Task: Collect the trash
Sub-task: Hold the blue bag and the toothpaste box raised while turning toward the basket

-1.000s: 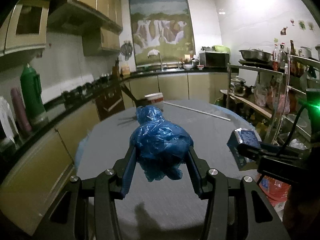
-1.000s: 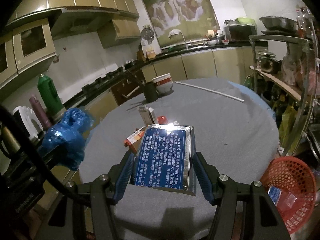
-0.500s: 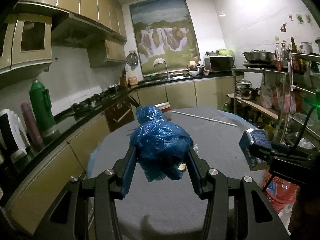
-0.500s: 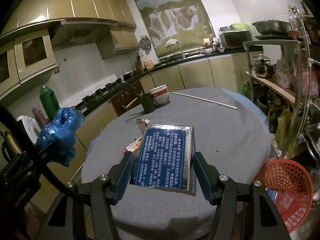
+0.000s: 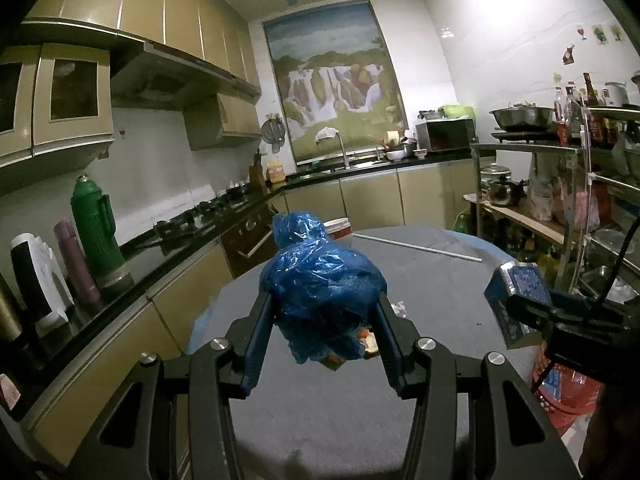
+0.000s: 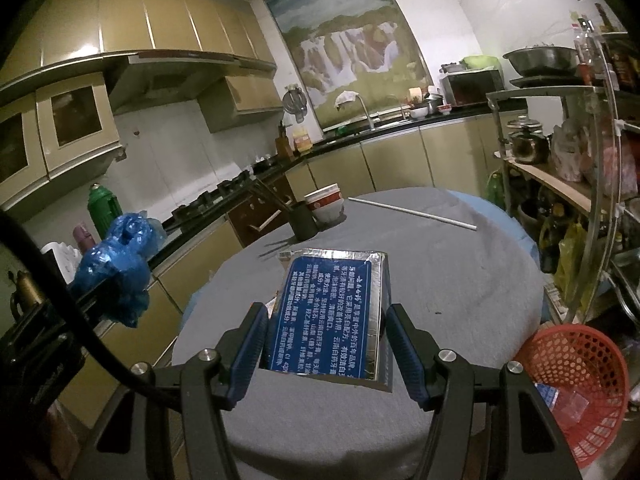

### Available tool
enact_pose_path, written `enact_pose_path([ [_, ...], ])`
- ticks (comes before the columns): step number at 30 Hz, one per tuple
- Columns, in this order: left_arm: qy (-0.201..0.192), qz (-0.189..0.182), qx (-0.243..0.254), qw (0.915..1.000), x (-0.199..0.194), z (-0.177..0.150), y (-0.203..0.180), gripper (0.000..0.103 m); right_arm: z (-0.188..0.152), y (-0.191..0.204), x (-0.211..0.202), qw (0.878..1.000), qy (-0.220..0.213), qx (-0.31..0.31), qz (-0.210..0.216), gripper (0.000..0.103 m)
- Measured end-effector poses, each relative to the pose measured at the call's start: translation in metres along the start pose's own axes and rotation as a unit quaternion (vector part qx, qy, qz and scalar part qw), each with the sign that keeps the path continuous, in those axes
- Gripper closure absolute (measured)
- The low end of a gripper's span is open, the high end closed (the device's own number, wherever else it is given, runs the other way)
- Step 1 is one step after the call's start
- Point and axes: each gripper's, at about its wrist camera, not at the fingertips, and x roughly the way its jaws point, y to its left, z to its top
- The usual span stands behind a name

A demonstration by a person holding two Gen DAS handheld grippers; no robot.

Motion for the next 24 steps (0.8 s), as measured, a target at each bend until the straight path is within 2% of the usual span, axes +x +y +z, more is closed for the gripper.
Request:
enact_pose_path([
  [24, -0.009, 0.012, 0.005, 0.9999, -0.0076, -0.0009, -0.0071, 0.052, -0.0016, 0.0012, -0.0068, 1.0, -0.004, -0.007, 0.007, 0.039],
])
